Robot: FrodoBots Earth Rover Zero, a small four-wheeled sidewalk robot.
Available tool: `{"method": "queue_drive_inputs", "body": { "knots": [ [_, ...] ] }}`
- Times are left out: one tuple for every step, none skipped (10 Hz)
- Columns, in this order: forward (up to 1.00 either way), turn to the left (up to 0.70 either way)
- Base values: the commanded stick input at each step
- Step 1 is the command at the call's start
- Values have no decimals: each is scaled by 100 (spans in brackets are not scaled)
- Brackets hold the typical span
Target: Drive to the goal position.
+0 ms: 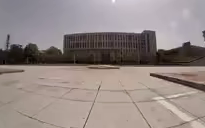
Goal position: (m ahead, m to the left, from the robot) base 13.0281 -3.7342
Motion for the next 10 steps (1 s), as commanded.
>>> {"method": "queue_drive_inputs", "body": {
  "knots": [
    [100,-23],
    [100,-26],
    [100,-31],
    [100,-31],
    [100,-19],
    [100,0],
    [100,-4],
    [100,-13],
    [100,-29],
    [100,-37]
  ]
}}
